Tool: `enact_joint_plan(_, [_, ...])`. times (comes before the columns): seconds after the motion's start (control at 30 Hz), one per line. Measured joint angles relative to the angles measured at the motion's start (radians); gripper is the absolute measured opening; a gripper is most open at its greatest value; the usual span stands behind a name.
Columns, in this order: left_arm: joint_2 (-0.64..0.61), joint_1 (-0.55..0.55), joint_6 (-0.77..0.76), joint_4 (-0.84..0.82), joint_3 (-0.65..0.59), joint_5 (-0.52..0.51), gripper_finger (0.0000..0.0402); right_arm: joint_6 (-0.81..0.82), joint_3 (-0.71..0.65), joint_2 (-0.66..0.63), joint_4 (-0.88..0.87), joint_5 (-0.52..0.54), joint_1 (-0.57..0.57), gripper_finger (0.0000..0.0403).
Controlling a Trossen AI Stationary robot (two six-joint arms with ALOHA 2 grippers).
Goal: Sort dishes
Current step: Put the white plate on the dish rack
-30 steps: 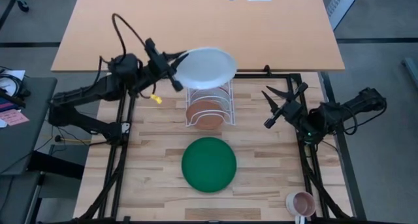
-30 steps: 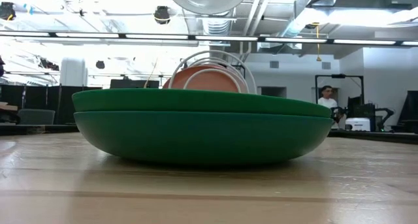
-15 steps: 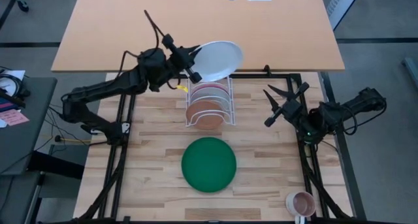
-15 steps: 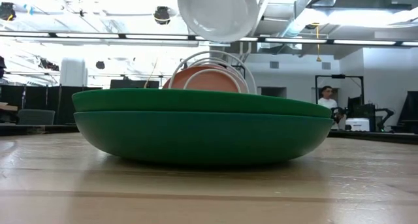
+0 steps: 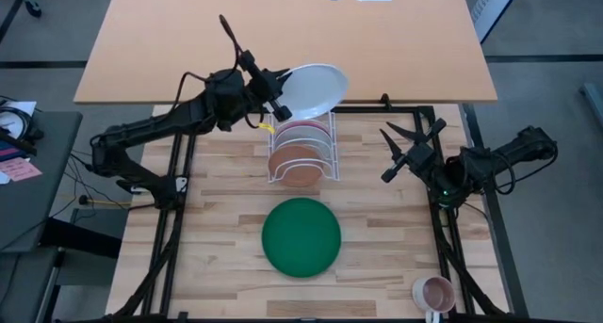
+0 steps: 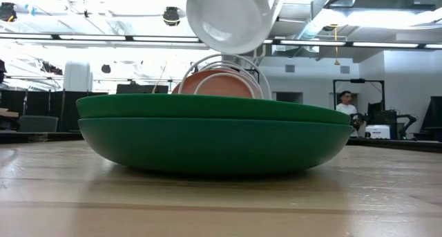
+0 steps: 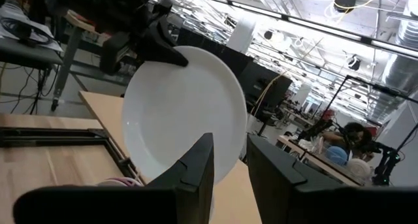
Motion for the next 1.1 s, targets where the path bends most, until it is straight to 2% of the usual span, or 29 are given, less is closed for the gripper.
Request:
enact_joint_plan(0.43, [-0.002,0.089,-0.009,-0.034,-0.021,0.122,0.0001,0.000,0.000,0.000,0.000,0.000,0.001,0.0096])
enact_joint_plan(0.77, [-0.001,0.114,-0.020,-0.099,-0.023,0.133,0.0001,0.000,0.000,0.000,0.000,0.000,0.001,0.0096])
enact_joint_plan(0.93, [-0.001,0.122,-0.023,-0.080,-0.029,0.146,0.0001,0.000,0.000,0.000,0.000,0.000,0.001,0.0096])
enact_joint_plan(1.1, [-0.002,0.145,-0.021,0.014,-0.104,0.181,0.0001,0.001,0.000,0.000,0.000,0.000,0.001,0.0096])
